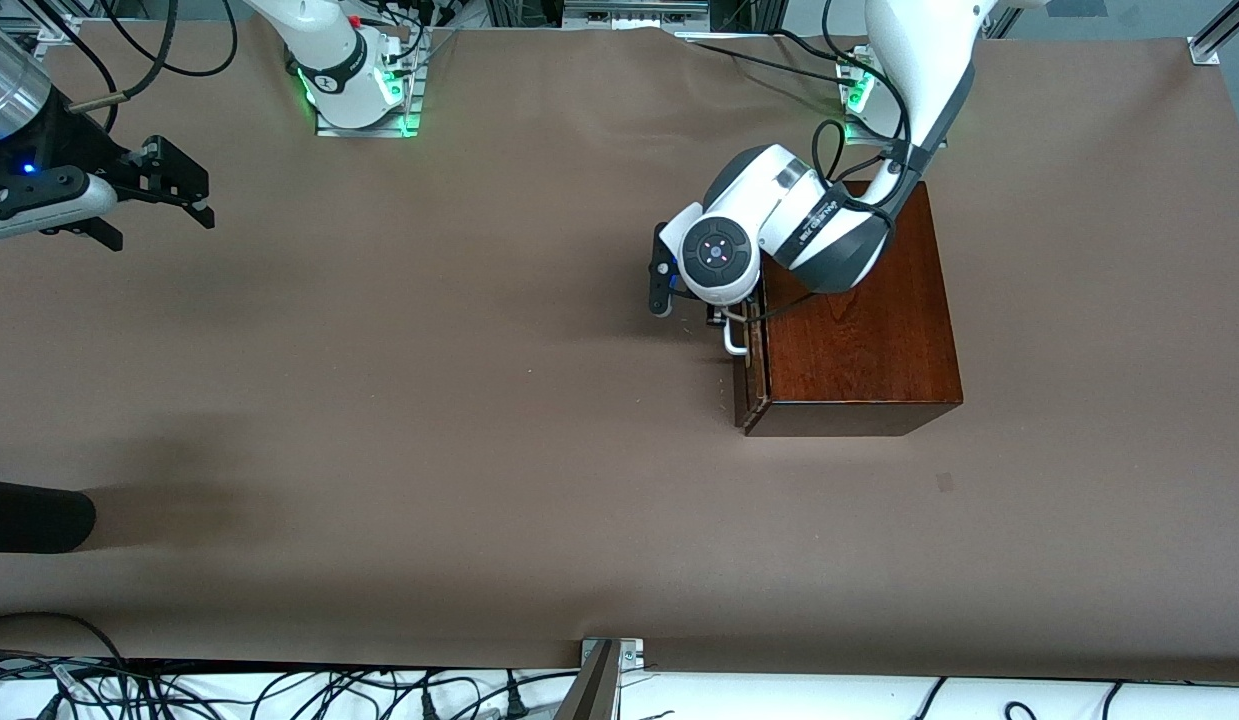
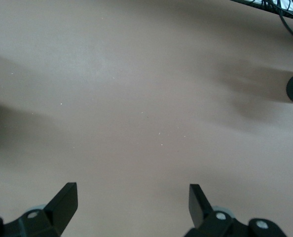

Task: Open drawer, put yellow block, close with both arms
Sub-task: 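Move the left gripper to the drawer handle while the right gripper retracts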

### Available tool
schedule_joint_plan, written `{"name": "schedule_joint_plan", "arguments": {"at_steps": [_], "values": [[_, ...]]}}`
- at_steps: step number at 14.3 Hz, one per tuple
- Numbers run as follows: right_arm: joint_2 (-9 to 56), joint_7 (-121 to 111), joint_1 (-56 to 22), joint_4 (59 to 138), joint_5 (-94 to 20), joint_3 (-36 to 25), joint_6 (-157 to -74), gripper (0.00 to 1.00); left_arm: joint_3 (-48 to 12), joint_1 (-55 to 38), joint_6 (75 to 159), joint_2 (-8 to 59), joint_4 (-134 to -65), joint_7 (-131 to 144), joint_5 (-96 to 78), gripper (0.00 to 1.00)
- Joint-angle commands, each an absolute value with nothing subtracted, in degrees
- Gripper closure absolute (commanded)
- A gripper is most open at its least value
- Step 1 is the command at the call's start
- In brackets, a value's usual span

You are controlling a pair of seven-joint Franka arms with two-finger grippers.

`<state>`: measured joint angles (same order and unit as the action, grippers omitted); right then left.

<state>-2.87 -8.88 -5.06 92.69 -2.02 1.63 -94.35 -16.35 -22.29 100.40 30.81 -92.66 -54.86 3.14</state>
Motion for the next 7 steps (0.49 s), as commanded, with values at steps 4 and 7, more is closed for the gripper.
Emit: {"name": "schedule_joint_plan", "arguments": {"at_steps": [4, 7], "values": [[-3.08, -8.00, -4.75, 91.58, -1.23, 2.29, -93.43, 0.00, -16.26, -21.45, 99.40, 28.30, -93.43, -55.55, 7.29, 0.00], [-3.16, -8.00, -4.75, 91.58, -1.23, 2.28, -92.64, 0.00, -17.83, -20.05, 99.67, 25.07, -92.99, -55.20, 4.94, 0.00]]}}
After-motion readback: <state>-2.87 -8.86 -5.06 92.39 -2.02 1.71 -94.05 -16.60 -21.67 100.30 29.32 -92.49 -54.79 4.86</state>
